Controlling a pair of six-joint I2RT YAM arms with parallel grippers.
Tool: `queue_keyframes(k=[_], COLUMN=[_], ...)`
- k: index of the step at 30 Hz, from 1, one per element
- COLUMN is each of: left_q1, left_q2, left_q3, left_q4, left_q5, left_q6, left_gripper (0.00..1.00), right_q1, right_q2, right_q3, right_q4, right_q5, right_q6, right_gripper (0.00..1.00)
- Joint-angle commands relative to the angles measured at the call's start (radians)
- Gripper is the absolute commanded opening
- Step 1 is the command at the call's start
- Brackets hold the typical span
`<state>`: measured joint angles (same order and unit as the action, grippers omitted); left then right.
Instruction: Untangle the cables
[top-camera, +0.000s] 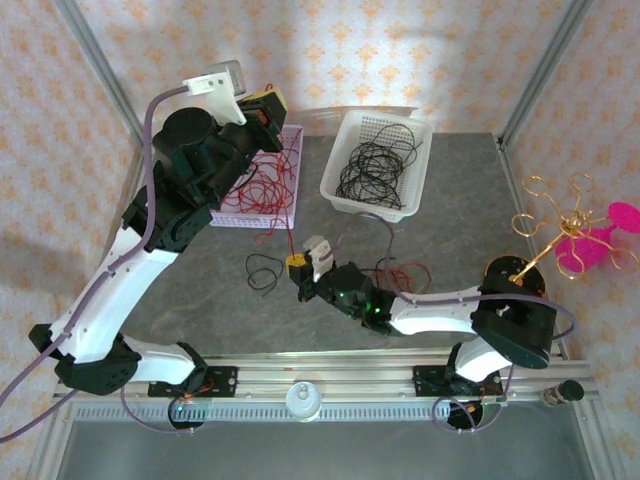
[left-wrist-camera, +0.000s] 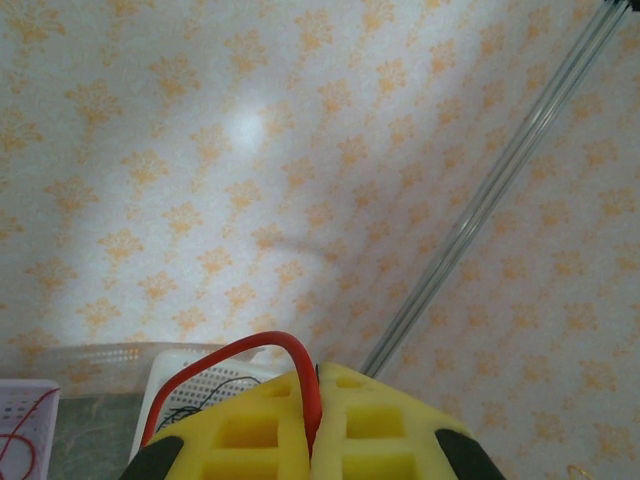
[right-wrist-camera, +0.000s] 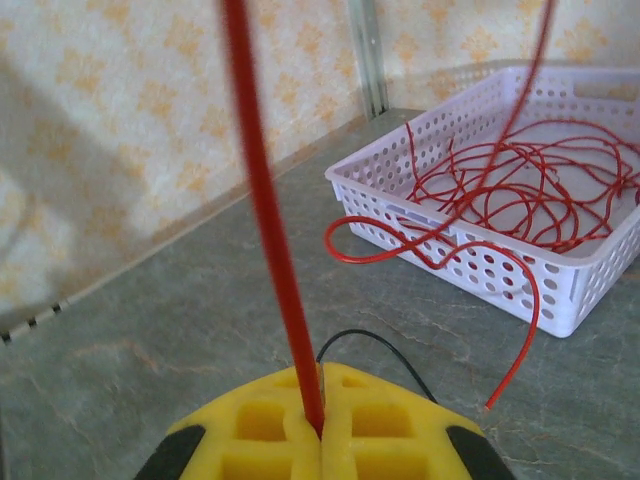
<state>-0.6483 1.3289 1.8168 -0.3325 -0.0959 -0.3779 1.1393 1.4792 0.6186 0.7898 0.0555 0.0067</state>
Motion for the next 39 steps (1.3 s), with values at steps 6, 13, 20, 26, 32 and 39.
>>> queue_keyframes(k=[6,13,20,26,32,39], left_q1=[-0.004,-0.005,-0.005,-0.005,-0.004,-0.005], left_q2=[-0.001,0.024,0.027,0.009,-0.006,-0.011], left_q3=[0.110,0.187,0.206,0.188,0.191,0.191], left_q4=[0.027,-0.015,-0.035,-0.039,-0.039,-0.036], left_q5=[-0.047,-0.035,0.024,0.074,0.096,0.113], left_q6=[0.039,0.051,0.028,0.017,0.022,0.019], left_gripper=[0.00,0.00,0.00,0.00,0.00,0.00], right_q1=[0.073,0.150,0.172,0.123,-0.008,-0.176], right_q2=[0.030,0.067,0.012,-0.141,-0.272,-0.100], right_q3=[-0.081,-0.157,-0.201,-0.251,-0.288,-0.138], right_q4=[-0.117,-0.074,-0.083,-0.126,-0.067,-0.019], right_q5=[0.227,0.338,0.344,0.127,-0.051,-0.336], right_q6=[-0.214,-0.211,-0.144,-0.058,-0.114,-0.477], right_gripper=[0.00,0.00,0.37,0.45,0.48,0.57])
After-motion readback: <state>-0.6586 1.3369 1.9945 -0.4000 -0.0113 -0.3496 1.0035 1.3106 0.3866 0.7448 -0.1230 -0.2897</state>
